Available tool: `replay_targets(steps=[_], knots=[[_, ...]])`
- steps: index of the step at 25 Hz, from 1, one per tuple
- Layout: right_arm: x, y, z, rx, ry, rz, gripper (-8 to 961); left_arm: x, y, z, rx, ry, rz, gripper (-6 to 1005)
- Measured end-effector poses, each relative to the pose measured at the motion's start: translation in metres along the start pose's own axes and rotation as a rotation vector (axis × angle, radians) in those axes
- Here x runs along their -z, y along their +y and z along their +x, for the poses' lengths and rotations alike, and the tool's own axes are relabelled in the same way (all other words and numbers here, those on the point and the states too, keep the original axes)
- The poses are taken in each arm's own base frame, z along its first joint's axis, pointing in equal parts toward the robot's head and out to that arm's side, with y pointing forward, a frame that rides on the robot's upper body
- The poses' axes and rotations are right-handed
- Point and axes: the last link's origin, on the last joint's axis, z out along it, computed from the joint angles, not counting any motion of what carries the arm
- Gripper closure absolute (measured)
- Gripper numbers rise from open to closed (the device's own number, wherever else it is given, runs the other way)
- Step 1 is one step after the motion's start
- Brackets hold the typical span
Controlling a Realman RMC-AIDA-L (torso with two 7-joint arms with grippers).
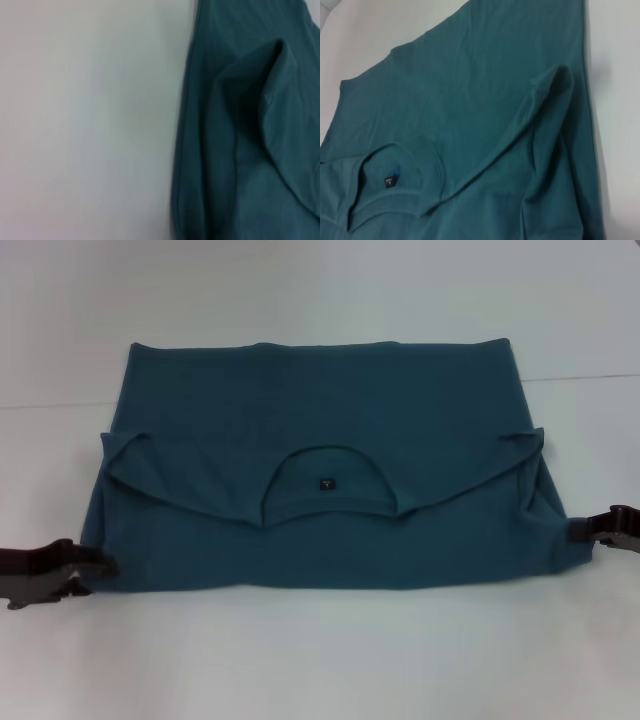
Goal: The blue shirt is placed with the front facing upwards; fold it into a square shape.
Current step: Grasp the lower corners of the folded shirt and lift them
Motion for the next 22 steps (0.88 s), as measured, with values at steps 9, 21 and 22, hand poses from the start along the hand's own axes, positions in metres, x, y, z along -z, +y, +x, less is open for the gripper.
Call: replay_targets(steps=[9,21,22], knots=[[0.0,0.0,0.0,0.001,0.0,0.0,897,-0.008,0.007,-0.002,-0.076,-0.051,0.055,732],[-0.001,0.002,-0.003,0.007,-0.004,0.0,898,-0.004,0.014,0.007,-0.109,-0.003,0.044,912],[-0.001,0.002,-0.003,0.007,-0.004,0.0,898,-0.004,0.015,0.007,-0.11,-0.001,0.043,916]])
